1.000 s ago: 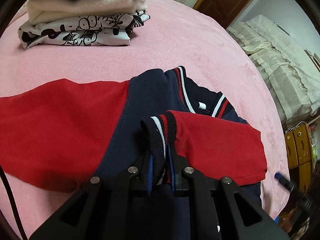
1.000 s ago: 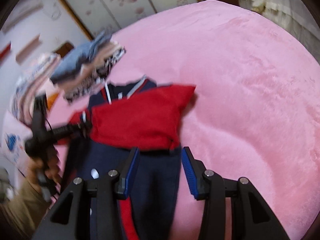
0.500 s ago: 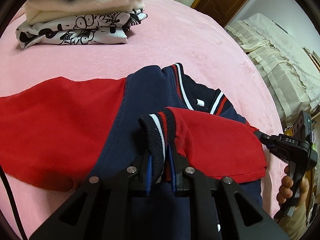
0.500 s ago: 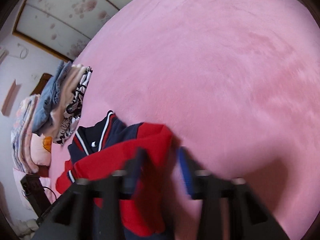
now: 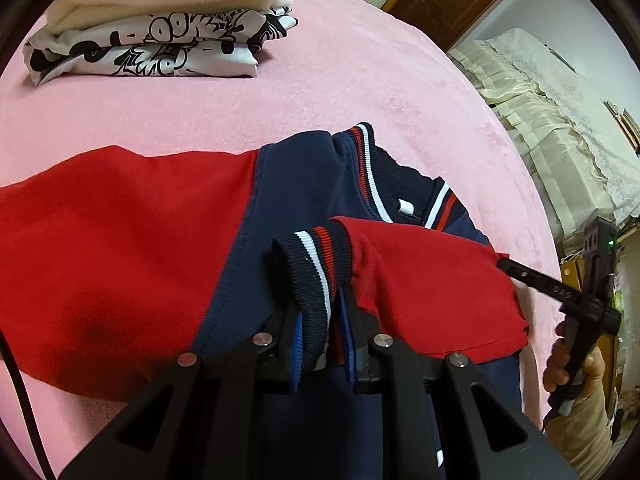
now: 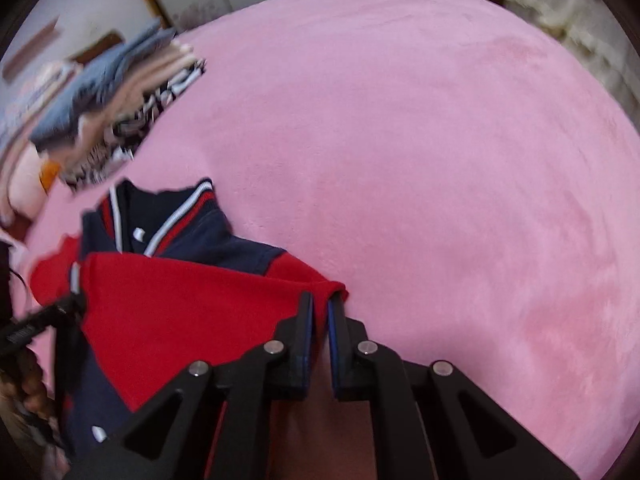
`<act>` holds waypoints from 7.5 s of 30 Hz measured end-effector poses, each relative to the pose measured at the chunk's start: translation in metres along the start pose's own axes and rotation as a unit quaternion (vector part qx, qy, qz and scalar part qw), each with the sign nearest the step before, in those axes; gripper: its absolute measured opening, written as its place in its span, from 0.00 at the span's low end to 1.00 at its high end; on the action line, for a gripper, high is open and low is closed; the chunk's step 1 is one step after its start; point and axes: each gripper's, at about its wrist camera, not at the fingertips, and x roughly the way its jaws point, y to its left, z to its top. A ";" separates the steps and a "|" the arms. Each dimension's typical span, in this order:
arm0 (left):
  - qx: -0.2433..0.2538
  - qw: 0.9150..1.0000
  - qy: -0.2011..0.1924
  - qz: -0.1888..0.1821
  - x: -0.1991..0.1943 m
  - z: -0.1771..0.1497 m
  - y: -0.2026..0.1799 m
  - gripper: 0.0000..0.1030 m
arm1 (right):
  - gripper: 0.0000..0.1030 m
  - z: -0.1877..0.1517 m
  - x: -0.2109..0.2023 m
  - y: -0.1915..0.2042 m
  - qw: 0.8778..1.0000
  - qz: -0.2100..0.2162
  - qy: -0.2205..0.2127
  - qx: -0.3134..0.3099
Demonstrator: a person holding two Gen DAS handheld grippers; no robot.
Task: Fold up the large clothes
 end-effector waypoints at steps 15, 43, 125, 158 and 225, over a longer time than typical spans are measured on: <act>0.095 0.991 -0.084 0.035 -0.059 -0.010 -0.063 0.54 | 0.33 -0.076 -0.080 0.050 0.994 -0.033 -0.105 0.007; 0.106 0.991 -0.014 0.082 -0.010 -0.023 -0.059 0.49 | 0.06 -0.094 -0.037 0.061 0.993 -0.100 -0.064 0.017; -0.006 0.976 -0.219 -0.004 -0.154 0.010 0.024 0.07 | 0.06 -0.103 -0.044 0.214 0.998 0.016 -0.052 -0.020; 0.007 0.996 -0.056 0.063 -0.108 -0.058 0.019 0.65 | 0.25 -0.085 -0.052 0.213 0.990 0.069 -0.076 -0.101; -0.032 0.998 -0.029 0.040 -0.089 -0.041 0.041 0.65 | 0.53 -0.054 -0.039 0.047 0.978 0.106 -0.023 0.178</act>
